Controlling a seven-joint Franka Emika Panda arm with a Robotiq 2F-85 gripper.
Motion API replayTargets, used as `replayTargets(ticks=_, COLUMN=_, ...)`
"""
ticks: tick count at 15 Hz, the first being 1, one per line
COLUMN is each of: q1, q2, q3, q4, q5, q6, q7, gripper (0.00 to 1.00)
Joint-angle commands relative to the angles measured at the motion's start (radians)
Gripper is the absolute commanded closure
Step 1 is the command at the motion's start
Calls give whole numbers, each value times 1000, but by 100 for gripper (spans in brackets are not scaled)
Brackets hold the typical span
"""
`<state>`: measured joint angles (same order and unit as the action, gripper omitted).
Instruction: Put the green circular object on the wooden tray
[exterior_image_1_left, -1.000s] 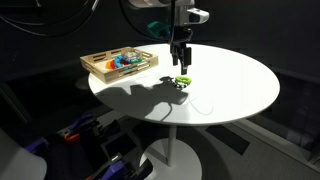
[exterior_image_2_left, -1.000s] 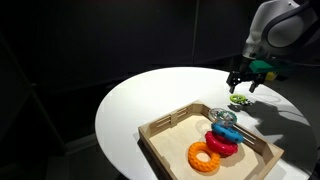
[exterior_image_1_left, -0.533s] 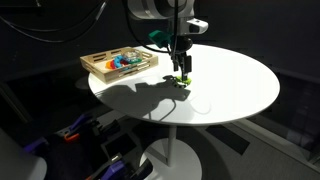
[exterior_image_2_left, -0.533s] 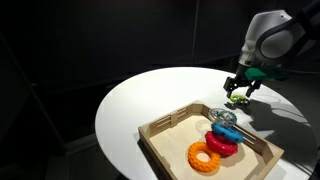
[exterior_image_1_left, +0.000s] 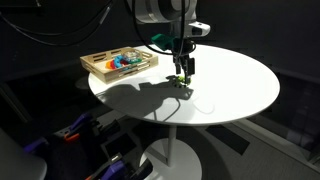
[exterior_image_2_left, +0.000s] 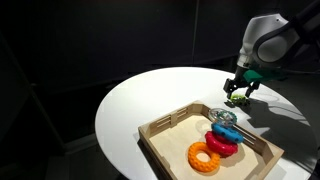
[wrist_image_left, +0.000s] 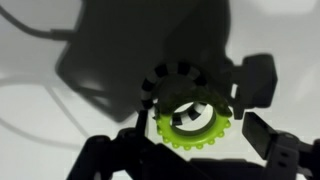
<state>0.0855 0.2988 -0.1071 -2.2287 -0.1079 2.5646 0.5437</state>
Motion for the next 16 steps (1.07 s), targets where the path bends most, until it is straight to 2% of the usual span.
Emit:
replayTargets(ticks=1, q1=24, q2=16, q3=-26, q4=32, q5=-40, q6=-35, q7=37, gripper=34)
replayTargets(ticks=3, q1=29, q2=17, q3=-29, q4=33, q5=-49, q6=-40, q7=43, gripper=51)
replayTargets(ticks=8, q1=48, q2=-9, q3=-16, q4=14, q5=-44, q6=-44, q7=44, gripper=51)
replayTargets(ticks=16, q1=56, q2=-99, q3=62, q4=-33, q5=46, q6=-50, q7=-13, gripper=51)
